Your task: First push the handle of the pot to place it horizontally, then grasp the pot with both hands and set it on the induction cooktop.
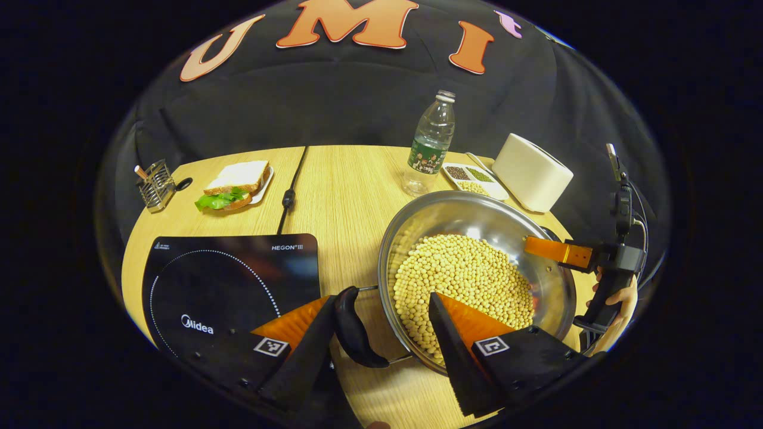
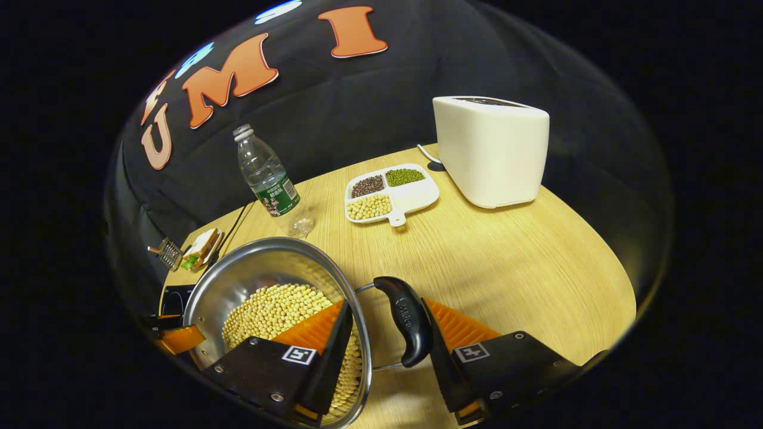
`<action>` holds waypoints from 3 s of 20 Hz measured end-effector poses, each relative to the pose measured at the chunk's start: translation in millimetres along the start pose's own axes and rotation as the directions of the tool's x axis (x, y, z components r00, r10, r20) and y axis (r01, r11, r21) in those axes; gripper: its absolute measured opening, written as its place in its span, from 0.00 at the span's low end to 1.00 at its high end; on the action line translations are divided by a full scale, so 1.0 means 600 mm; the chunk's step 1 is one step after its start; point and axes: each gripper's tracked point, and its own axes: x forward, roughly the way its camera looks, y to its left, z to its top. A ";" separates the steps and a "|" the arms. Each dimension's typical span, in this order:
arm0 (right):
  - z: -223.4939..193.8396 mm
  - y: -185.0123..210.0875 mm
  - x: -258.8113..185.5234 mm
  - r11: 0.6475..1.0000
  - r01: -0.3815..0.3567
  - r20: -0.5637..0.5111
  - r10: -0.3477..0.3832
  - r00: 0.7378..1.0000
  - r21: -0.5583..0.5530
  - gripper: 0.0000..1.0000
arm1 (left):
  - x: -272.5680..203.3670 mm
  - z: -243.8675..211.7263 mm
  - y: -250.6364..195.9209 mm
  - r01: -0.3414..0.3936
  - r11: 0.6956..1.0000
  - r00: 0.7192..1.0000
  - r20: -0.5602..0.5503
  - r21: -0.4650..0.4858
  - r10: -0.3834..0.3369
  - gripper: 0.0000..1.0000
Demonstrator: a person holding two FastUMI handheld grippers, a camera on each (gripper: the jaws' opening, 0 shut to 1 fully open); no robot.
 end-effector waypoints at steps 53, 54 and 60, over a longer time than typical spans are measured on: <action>-0.025 0.448 -0.164 0.961 -0.276 0.031 0.275 0.961 0.019 0.39 | -0.306 0.054 0.238 -0.206 0.936 0.974 0.031 -0.286 0.224 0.49; -0.031 0.459 -0.159 0.961 -0.277 0.025 0.277 0.961 0.017 0.39 | -0.306 0.052 0.237 -0.209 0.932 0.974 0.023 -0.295 0.226 0.49; -0.069 0.509 -0.140 0.958 -0.288 -0.008 0.288 0.958 0.004 0.39 | -0.309 0.047 0.236 -0.223 0.922 0.973 -0.017 -0.318 0.230 0.50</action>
